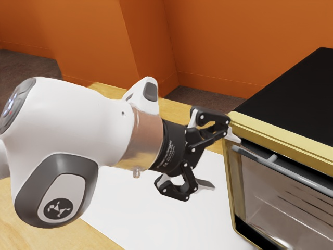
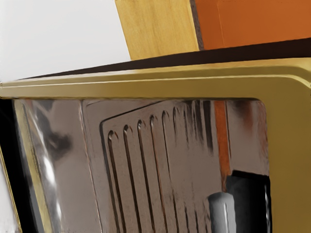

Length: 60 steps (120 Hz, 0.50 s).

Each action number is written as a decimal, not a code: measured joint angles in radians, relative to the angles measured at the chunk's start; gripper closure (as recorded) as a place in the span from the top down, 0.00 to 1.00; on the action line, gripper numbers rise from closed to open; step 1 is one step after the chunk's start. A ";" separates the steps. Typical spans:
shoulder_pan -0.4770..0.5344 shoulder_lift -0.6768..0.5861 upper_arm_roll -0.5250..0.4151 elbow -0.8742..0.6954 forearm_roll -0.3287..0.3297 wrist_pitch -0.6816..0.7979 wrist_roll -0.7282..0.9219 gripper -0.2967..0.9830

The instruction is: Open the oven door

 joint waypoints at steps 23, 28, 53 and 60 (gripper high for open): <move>0.001 0.016 -0.012 -0.004 0.004 0.036 -0.134 0.77; -0.030 0.024 0.009 -0.002 0.006 0.040 -0.158 0.77; -0.139 0.046 0.120 0.003 0.187 0.054 -0.294 0.77; -0.145 0.053 0.120 0.012 0.202 0.056 -0.326 0.77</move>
